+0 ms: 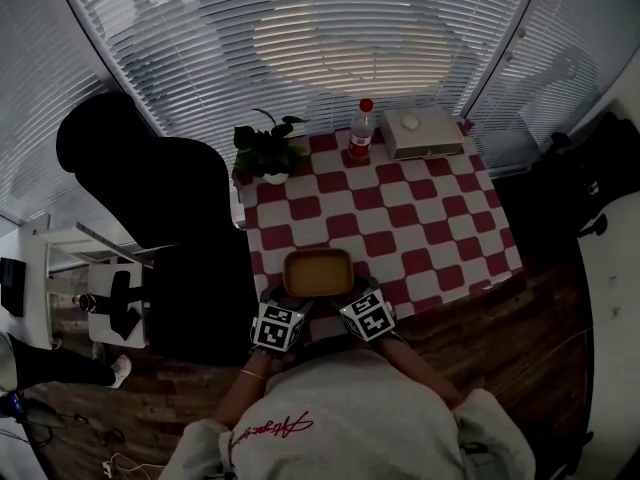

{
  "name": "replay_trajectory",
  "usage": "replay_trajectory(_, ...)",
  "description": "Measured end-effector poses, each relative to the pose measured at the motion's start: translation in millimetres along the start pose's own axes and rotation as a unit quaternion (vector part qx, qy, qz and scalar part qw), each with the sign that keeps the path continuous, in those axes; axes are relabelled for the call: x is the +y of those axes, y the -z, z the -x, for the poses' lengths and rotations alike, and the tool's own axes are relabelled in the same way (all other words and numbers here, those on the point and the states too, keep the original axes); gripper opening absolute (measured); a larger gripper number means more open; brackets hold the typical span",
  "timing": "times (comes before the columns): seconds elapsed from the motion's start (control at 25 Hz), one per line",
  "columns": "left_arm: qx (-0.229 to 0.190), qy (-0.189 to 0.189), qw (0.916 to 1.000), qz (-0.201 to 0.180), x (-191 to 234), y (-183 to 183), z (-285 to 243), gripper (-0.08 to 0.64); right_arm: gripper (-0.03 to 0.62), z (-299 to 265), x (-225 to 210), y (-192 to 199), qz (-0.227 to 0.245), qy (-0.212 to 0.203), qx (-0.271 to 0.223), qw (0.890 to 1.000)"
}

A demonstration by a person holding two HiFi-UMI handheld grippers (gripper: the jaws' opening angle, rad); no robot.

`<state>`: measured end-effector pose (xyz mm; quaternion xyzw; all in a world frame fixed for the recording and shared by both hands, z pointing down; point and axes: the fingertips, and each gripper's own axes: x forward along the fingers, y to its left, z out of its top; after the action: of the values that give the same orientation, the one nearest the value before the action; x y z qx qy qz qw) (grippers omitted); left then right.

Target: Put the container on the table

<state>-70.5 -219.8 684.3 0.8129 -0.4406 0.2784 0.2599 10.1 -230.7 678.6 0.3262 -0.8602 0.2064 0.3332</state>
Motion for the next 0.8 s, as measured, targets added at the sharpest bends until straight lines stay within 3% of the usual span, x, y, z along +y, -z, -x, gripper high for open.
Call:
replay_trajectory(0.32, 0.029, -0.027, 0.9984, -0.04, -0.6, 4.6, -2.6, 0.331, 0.345, -1.9, 0.2, 1.1, -0.002, 0.0, -0.001, 1.0)
replay_trajectory(0.8, 0.021, -0.029, 0.9984, -0.044, -1.5, 4.7, -3.3, 0.33, 0.345, 0.3, 0.9, 1.5, 0.005, 0.002, 0.003, 1.0)
